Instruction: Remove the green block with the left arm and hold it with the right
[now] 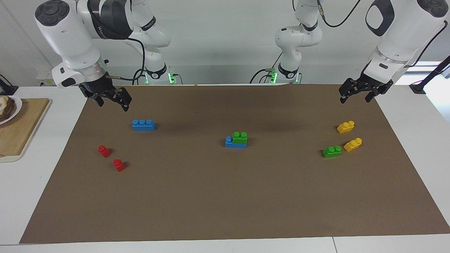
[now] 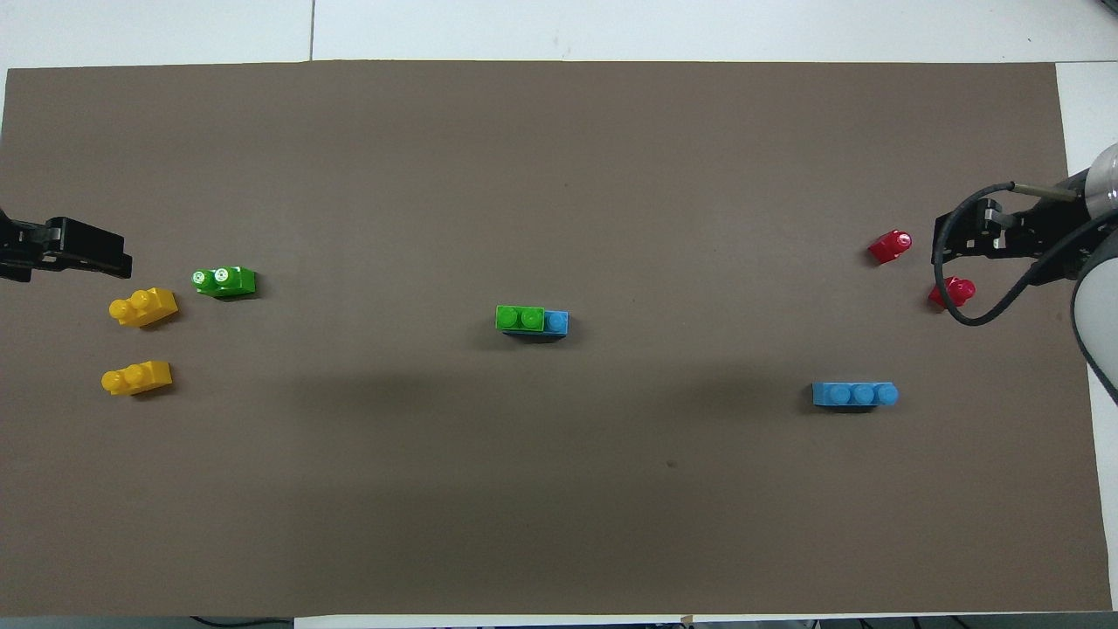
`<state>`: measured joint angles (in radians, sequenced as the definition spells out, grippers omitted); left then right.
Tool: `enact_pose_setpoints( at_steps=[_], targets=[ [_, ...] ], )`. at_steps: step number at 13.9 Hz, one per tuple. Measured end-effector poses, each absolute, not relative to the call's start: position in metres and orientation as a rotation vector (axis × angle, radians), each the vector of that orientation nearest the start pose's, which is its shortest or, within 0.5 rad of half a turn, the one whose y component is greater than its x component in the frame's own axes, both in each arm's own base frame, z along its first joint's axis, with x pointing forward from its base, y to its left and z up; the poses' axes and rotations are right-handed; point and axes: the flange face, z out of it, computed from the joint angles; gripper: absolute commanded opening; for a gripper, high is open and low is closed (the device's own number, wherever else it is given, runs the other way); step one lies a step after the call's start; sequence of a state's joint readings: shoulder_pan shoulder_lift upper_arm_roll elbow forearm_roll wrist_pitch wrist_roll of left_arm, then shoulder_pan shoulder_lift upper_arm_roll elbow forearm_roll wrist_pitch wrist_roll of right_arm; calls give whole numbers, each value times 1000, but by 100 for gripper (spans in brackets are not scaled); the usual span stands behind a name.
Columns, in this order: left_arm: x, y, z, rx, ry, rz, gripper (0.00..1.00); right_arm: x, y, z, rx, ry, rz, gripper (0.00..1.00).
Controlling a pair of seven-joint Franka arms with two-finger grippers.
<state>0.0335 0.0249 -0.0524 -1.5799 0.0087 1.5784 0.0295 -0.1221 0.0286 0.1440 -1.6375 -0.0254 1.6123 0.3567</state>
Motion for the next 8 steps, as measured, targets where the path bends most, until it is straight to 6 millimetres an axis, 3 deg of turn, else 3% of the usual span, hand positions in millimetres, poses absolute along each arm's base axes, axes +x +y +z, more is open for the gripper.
enact_pose_setpoints(
  at_steps=[4,8],
  targets=[
    [562,-10,607,-3133,79,41,100,563,17,582,-3046,904,67,100],
    [562,-11,607,-3133,80,41,100,563,17,582,-3011,1021,63,100]
  ],
)
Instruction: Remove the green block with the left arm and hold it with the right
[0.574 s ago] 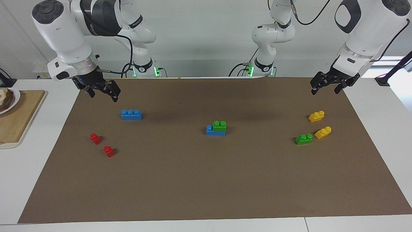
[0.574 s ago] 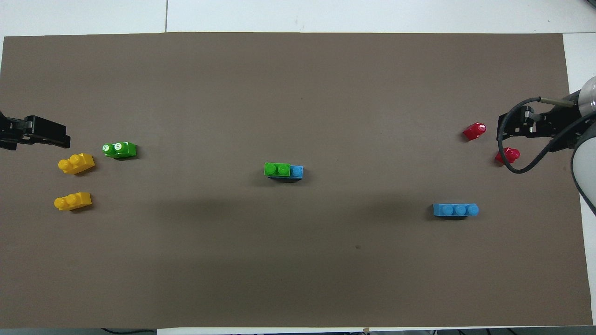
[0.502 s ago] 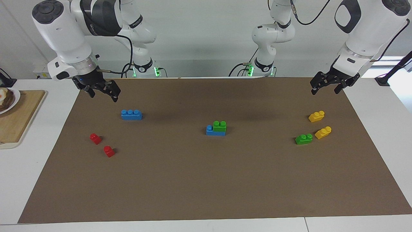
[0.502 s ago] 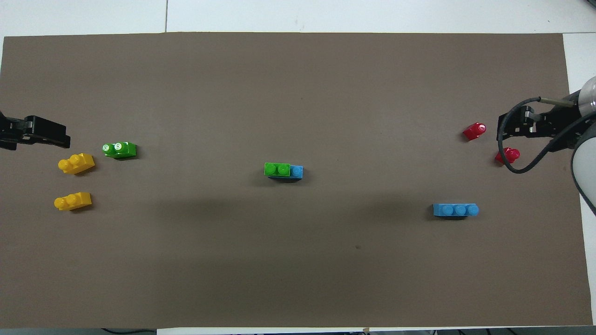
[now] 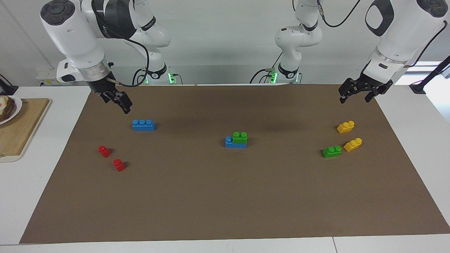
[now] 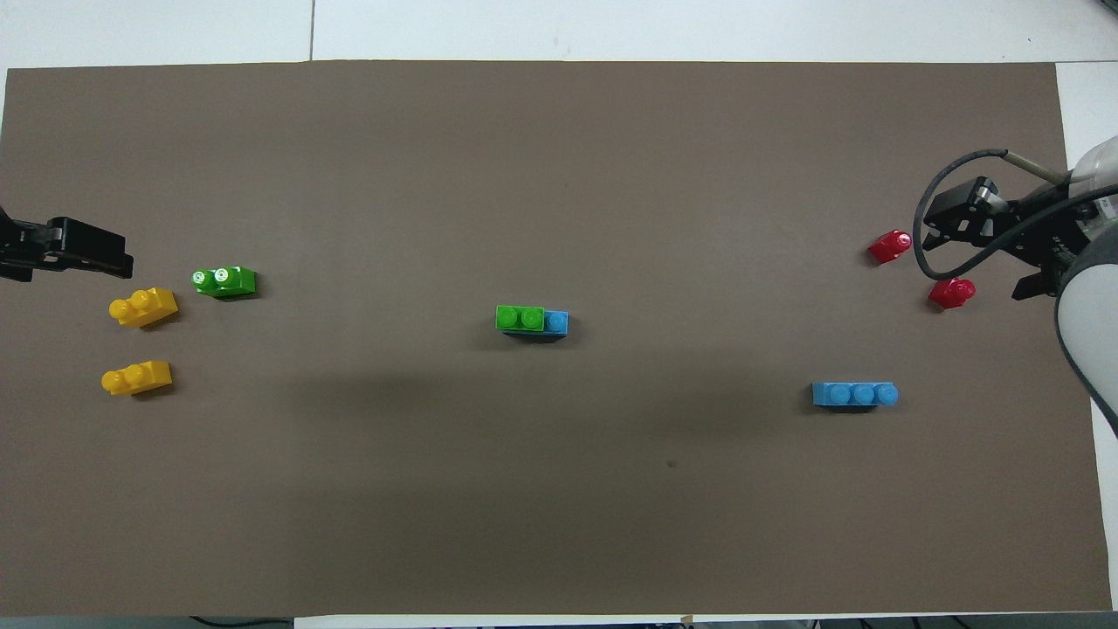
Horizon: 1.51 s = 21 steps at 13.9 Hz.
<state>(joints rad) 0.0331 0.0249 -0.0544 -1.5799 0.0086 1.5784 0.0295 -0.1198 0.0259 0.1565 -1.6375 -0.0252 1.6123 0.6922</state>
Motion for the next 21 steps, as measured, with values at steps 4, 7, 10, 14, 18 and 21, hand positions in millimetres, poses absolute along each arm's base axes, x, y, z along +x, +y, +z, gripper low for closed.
enact_pose_setpoints(
  at_steps=[4,7,10,14,18,21],
  targets=[
    [562,-11,607,-3133,80,41,100,563,16,582,-3031,956,65,100],
    [562,-11,607,-3133,81,41,100,563,16,582,-3041,921,65,100],
    [562,-11,607,-3133,84,41,100,563,19,581,-2990,1019,77,100],
    [562,-13,607,-3133,89,41,100,562,25,579,-2870,1223,113,100],
    [561,-9,605,-3133,38,54,100,562,25,579,-2857,1246,117,100],
    [557,-20,595,-3126,-181,77,100,562,26,578,-2806,1350,125,100]
  ],
)
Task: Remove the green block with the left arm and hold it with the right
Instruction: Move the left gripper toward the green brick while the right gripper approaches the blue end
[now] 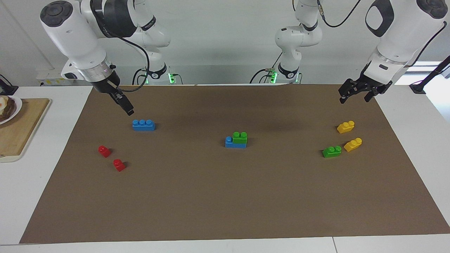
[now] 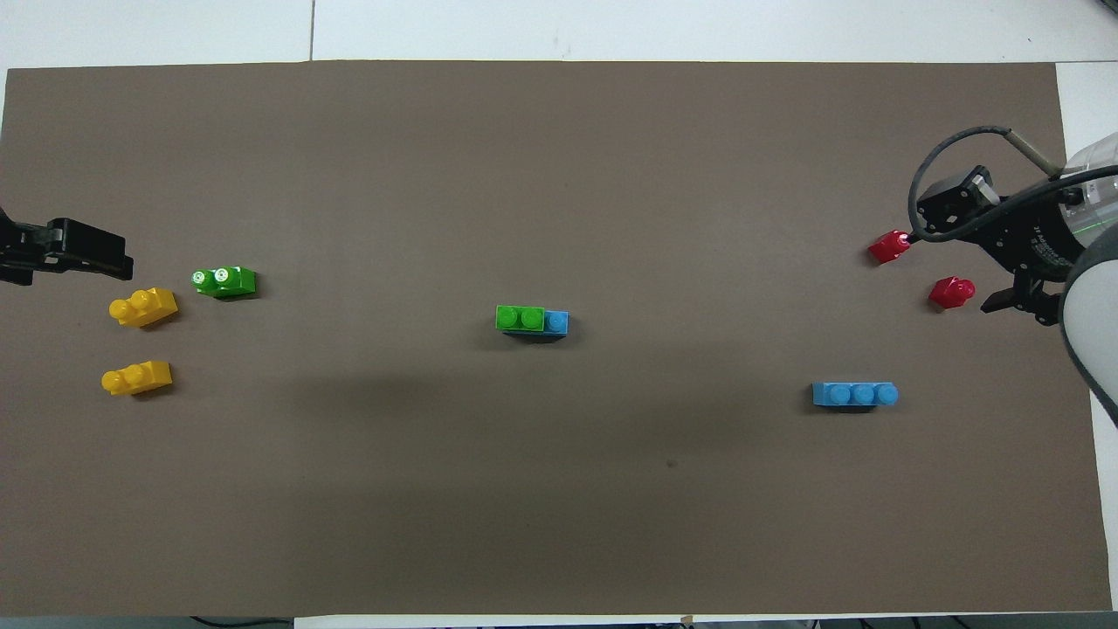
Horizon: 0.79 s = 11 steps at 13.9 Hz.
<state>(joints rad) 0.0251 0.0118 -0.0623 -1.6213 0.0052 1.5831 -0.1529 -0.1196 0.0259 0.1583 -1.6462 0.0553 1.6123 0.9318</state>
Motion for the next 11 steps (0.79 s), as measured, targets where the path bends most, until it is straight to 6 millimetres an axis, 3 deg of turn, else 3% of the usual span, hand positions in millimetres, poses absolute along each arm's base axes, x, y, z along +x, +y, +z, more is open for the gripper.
enact_pose_setpoints(
  at_steps=[4,7,9,11],
  targets=[
    [540,-67,575,-3092,-391,135,100,562,31,578,-2738,1436,148,100],
    [524,-123,563,-3045,-700,190,100,561,39,576,-2571,1617,218,99],
    [517,-144,557,-2990,-942,194,100,560,47,568,-2448,1711,302,99],
    [514,-160,548,-2918,-1173,169,100,560,68,553,-2326,1785,398,99]
  ],
)
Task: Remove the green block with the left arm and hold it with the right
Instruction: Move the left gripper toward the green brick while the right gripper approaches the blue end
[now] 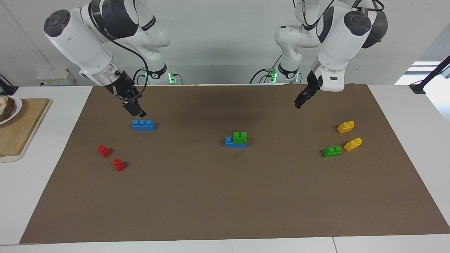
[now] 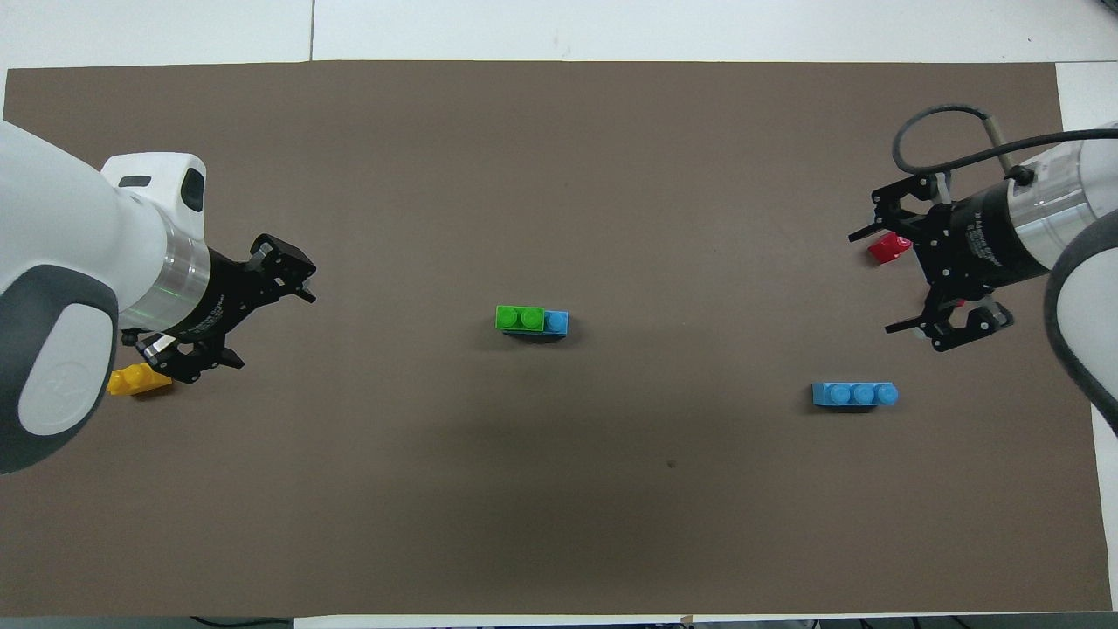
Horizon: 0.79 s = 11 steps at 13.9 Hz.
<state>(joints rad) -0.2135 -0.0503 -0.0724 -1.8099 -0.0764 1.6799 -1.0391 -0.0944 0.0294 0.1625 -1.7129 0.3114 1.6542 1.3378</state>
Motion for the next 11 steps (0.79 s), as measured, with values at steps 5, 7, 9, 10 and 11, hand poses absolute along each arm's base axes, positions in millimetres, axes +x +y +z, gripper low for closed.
enact_pose_setpoints(
  at_steps=[5,7,9,10,11],
  targets=[
    [513,-213,509,-2623,-1815,87,100,565,137,499,-2103,1920,518,99],
    [515,-237,486,-2523,-1947,95,100,566,164,479,-2045,1949,537,99],
    [516,-266,464,-2451,-2032,104,100,565,189,462,-1991,1979,527,99],
    [518,-280,456,-2427,-2048,110,100,564,201,454,-1976,1990,517,99],
    [521,-294,450,-2417,-2045,111,100,564,210,448,-1969,1996,511,99]
  ],
)
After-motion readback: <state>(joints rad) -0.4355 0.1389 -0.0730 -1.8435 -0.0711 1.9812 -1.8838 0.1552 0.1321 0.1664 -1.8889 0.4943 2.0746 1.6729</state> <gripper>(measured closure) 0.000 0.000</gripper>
